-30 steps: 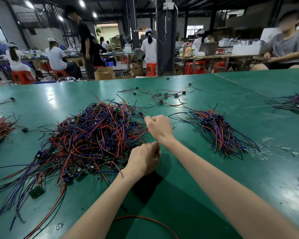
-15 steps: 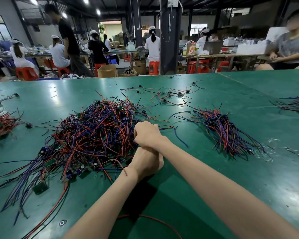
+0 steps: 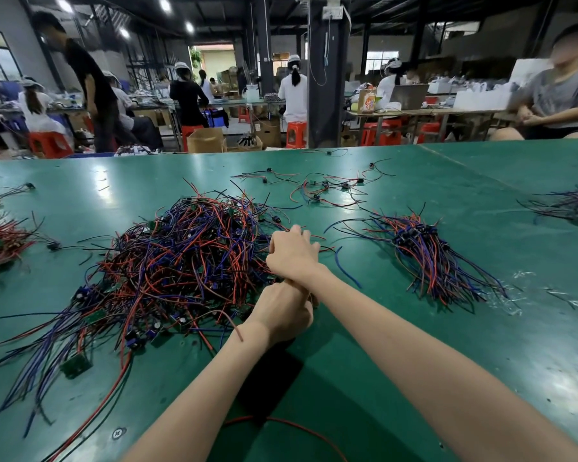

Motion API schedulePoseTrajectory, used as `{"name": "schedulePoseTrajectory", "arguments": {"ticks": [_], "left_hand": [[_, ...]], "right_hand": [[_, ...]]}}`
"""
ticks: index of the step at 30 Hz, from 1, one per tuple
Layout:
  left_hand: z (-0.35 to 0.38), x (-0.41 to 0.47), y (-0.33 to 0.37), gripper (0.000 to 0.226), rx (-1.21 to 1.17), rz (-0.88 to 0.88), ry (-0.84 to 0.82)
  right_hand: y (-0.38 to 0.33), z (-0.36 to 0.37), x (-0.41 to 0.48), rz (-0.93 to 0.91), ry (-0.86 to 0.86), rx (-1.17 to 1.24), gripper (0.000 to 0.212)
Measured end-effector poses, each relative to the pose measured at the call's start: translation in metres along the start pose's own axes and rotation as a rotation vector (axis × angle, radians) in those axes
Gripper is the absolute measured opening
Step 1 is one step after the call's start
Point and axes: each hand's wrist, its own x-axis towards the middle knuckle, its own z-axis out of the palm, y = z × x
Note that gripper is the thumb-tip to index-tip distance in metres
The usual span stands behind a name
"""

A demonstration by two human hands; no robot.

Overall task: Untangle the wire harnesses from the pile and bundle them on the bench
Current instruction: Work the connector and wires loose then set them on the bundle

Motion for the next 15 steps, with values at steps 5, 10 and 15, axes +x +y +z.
{"name": "schedulePoseTrajectory", "arguments": {"ticks": [5, 10, 15], "left_hand": [[-0.003, -0.001, 0.0, 0.026, -0.062, 0.023, 0.018], [-0.004, -0.003, 0.0, 0.037, -0.084, 0.013, 0.017], [-0.006, 0.0, 0.001, 0.023, -0.099, 0.014, -0.017]], "right_hand": [[-0.012, 0.003, 0.024, -0.139, -0.049, -0.002, 0.043], [-0.021, 0.006, 0.044, -0.177, -0.321, 0.095, 0.052], [-0.014, 0.01, 0.056, -0.009, -0.171, 0.413, 0.047]]}}
